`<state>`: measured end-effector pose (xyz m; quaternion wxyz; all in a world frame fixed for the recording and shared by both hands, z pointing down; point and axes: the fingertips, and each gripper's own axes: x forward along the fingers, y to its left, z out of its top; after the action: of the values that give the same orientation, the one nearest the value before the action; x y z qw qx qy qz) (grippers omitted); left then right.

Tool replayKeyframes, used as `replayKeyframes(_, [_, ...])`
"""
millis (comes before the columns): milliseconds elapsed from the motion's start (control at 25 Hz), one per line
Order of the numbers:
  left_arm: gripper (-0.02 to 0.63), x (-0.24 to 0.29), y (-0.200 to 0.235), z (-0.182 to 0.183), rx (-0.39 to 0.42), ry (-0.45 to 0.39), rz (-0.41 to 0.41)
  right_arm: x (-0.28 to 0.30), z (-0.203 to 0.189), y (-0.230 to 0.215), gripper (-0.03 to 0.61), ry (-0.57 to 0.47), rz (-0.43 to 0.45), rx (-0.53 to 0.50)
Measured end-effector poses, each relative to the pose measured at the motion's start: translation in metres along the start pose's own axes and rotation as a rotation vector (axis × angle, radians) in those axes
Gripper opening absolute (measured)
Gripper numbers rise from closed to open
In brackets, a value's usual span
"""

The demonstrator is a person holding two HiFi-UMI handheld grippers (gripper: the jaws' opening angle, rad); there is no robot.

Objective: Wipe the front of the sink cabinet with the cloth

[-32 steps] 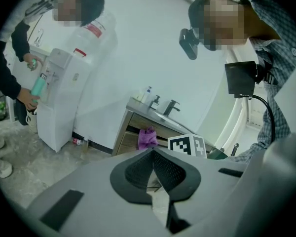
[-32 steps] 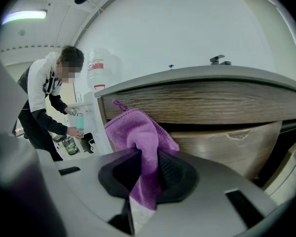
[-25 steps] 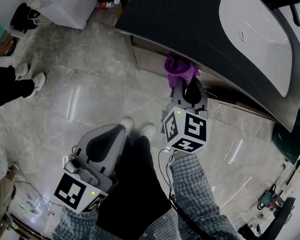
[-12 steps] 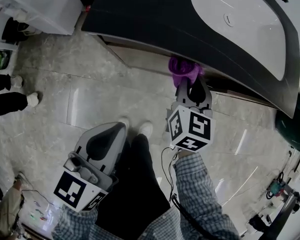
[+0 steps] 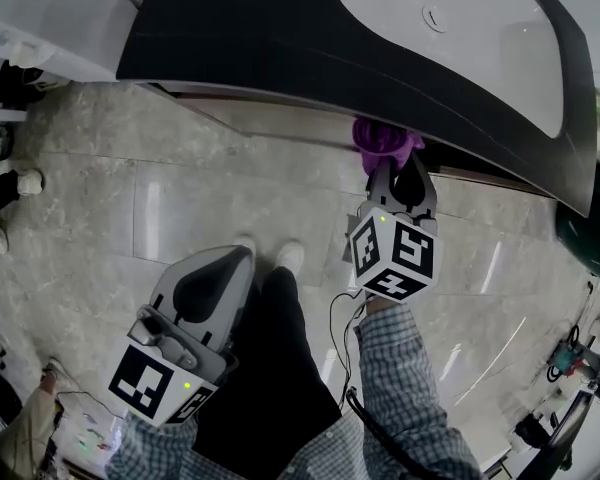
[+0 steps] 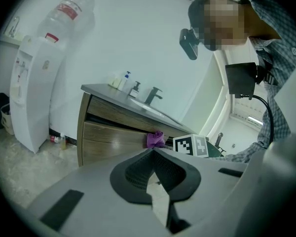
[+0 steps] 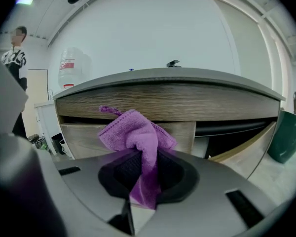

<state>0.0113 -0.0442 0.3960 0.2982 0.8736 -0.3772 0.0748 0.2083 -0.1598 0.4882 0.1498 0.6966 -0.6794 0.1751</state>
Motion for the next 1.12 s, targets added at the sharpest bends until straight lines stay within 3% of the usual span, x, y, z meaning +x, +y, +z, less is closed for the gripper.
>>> replayKeyframes(560, [0.011, 0.019, -0.014, -0.002, 0.006, 0.014, -0.044, -0.026, -0.021, -0.054, 0.073, 0.046, -0.15, 0.059])
replayKeyframes(880, [0.011, 0.02, -0.009, -0.001, 0.001, 0.013, -0.054, -0.027, -0.036, -0.058, 0.074, 0.081, -0.188, 0.065])
replayKeyframes(1120, [0.011, 0.02, -0.001, -0.002, 0.0, 0.019, -0.053, -0.006, -0.051, -0.043, 0.073, 0.102, -0.157, 0.037])
